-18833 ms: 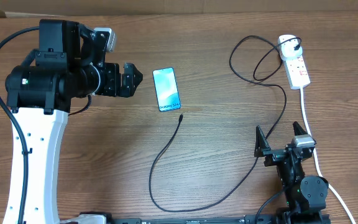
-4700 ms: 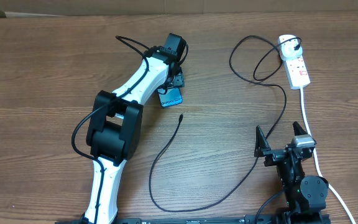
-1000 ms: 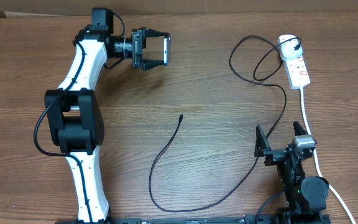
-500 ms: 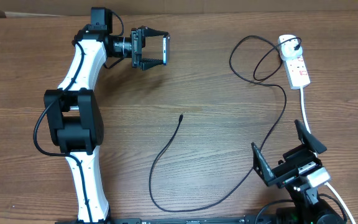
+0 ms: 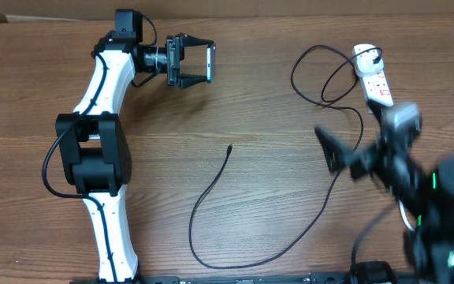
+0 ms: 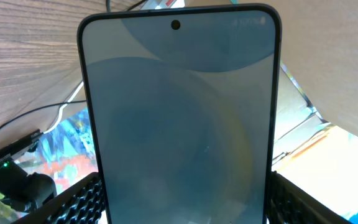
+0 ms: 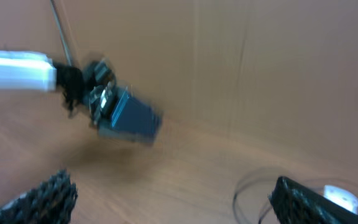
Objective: Plug charger to phone and switch on socket
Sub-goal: 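Swing the right gripper toward the phone held by the left gripper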
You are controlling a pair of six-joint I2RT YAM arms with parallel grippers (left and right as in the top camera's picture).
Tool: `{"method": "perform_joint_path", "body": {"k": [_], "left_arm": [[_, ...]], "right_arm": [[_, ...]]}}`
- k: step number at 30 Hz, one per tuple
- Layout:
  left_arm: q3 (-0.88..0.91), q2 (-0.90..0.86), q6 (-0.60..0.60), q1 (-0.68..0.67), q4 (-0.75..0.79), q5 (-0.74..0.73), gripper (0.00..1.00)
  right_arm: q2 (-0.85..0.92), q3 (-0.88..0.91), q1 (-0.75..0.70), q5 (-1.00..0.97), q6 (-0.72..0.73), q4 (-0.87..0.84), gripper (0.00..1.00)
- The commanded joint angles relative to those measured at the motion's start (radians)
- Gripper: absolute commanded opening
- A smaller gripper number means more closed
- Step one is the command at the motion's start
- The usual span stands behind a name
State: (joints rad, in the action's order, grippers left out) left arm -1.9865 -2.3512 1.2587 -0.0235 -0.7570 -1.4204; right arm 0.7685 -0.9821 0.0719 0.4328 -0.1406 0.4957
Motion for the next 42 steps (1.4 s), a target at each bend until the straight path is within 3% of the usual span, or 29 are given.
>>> {"method": "perform_joint_path", "body": {"k": [1, 4, 7, 9, 12, 17, 19, 27, 34, 42], "left_arm": [[-0.032, -0.001, 0.011, 0.005, 0.003, -0.038, 0.70], [-0.032, -0.001, 0.013, 0.005, 0.003, -0.038, 0.70], [-0.032, -0.001, 0.013, 0.005, 0.003, -0.038, 0.70], [-0.032, -0.001, 0.013, 0.005, 0.003, -0.039, 0.70], [-0.032, -0.001, 0.013, 0.005, 0.003, -0.037, 0.70], [-0.032, -0.001, 0.013, 0.005, 0.003, 0.001, 0.70], [-0.032, -0.001, 0.013, 0.002, 0.003, 0.025, 0.70], [-0.032, -0.001, 0.012, -0.035, 0.003, 0.060, 0.70], [-0.032, -0.001, 0.021, -0.063, 0.003, 0.114, 0.70], [-0.032, -0.001, 0.013, -0.069, 0.003, 0.151, 0.70]], "right_arm": [[0.277, -0.227, 0.000, 0.198, 0.042, 0.136, 1.00], [0.434, -0.308, 0.000, 0.463, 0.156, 0.154, 1.00], [0.600, -0.315, 0.021, 0.692, 0.256, -0.056, 1.00], [0.662, -0.315, 0.054, 0.609, 0.388, -0.132, 1.00], [0.705, -0.325, 0.127, 0.394, 0.402, -0.122, 1.00], [0.766, -0.463, 0.290, -0.146, 0.424, 0.116, 1.00], [0.806, -0.565, 0.341, -0.261, 0.437, 0.216, 1.00], [0.892, -0.630, 0.407, -0.288, 0.536, 0.167, 0.93], [0.971, -0.630, 0.475, -0.489, 0.564, 0.112, 0.78], [1.032, -0.630, 0.497, -0.500, 0.575, 0.116, 0.77]]}}
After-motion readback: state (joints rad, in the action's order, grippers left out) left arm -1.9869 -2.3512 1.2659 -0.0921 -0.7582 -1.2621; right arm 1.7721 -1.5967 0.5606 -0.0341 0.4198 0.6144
